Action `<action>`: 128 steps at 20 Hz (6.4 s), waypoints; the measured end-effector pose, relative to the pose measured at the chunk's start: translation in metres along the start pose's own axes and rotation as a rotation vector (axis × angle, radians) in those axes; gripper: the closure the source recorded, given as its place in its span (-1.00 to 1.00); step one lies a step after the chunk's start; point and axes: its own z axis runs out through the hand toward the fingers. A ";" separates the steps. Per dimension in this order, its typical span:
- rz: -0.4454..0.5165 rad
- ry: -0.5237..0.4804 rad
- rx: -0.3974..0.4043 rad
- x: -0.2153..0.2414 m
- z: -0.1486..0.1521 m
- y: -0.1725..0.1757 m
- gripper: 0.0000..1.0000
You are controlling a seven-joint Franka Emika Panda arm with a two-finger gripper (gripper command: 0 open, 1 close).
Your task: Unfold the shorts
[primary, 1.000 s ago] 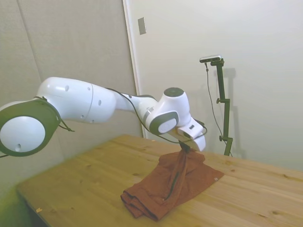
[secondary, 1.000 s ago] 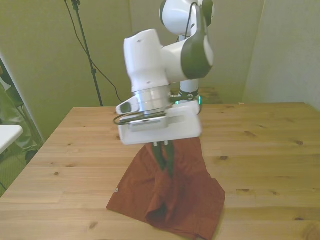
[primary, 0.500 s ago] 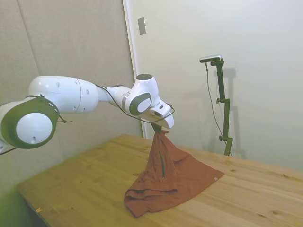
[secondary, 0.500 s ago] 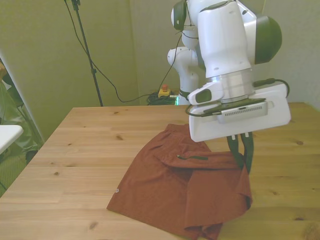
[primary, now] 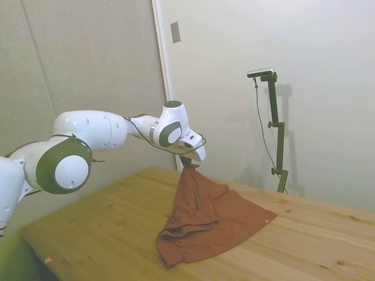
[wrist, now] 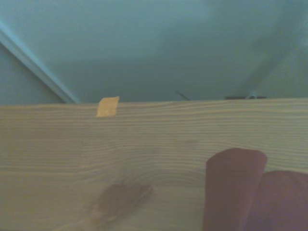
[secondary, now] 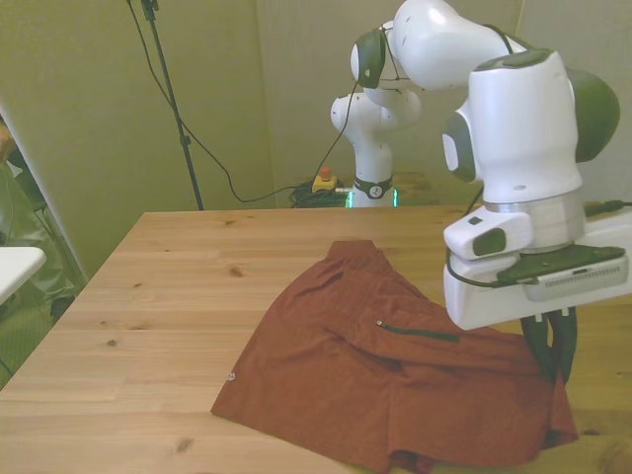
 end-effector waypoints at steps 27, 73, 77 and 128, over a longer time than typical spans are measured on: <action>-0.071 0.038 -0.062 -0.050 0.092 -0.041 -1.00; -0.084 0.099 -0.077 -0.035 -0.092 0.248 -1.00; -0.082 0.103 -0.062 -0.010 -0.103 0.262 -1.00; -0.087 0.043 0.019 0.011 -0.025 0.239 1.00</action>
